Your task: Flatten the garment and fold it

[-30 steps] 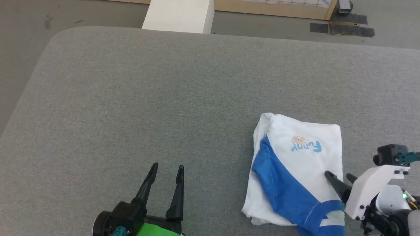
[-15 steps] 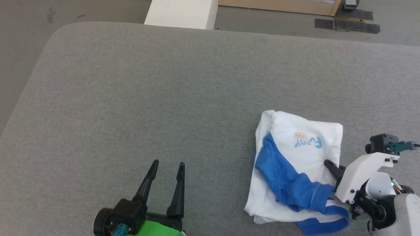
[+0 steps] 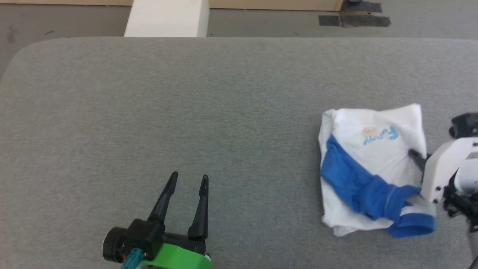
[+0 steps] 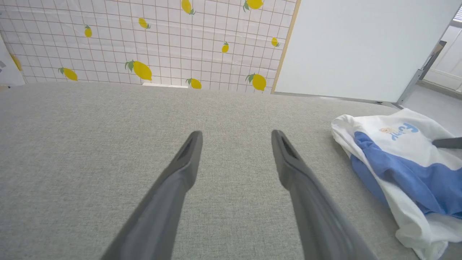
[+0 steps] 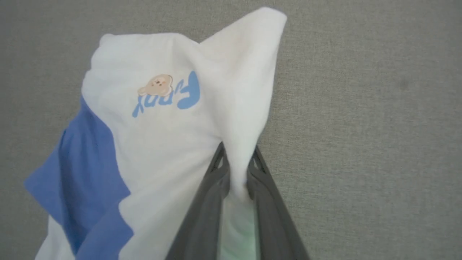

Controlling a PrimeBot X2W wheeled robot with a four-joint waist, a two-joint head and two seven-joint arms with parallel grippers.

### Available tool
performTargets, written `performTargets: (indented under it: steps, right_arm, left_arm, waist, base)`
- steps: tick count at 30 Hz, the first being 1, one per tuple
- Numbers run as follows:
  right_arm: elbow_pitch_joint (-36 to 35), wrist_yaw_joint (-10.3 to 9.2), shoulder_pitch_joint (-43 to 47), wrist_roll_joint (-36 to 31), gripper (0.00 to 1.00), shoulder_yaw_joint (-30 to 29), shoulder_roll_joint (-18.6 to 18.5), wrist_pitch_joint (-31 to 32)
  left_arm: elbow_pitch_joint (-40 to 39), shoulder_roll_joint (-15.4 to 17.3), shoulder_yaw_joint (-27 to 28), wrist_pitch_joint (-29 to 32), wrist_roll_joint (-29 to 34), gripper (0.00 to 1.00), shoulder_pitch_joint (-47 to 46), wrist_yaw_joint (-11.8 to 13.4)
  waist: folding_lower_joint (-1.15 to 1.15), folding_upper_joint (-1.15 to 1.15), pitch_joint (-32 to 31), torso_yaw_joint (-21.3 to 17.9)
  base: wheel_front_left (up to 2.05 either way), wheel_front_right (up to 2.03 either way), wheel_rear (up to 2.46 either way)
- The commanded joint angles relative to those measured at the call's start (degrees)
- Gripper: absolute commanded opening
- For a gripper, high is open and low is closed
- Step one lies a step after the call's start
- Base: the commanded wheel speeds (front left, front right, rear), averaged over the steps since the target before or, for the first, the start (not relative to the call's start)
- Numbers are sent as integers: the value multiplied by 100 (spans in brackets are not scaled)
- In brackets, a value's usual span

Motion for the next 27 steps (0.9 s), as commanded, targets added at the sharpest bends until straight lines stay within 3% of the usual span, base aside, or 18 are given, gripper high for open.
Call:
performTargets:
  steps: [1, 14, 20, 27]
  right_arm:
    - [-85, -10, -178, 27, 0, 100, -213, 31]
    - [124, -10, -1159, 23, 0, 764, -2559, -318]
    - [552, -10, -1464, -74, 0, 764, -3233, -542]
    - [1215, -10, -1725, -371, 0, 510, -3648, -834]
  left_arm:
    - [-35, 53, 12, 11, 41, 100, -136, 29]
    - [-559, 228, 30, 173, 442, 100, -917, 162]
    - [-889, 283, -18, 298, 674, 100, -1199, 242]
    - [-1134, 328, -54, 421, 846, 100, -1333, 330]
  waist:
    - [0, 0, 211, -218]
    - [0, 0, 1509, -507]
    - [0, 0, 2001, -556]
    - [0, 0, 2319, -566]
  base:
    - [0, 0, 0]
    - [0, 0, 0]
    - [0, 0, 0]
    - [0, 0, 0]
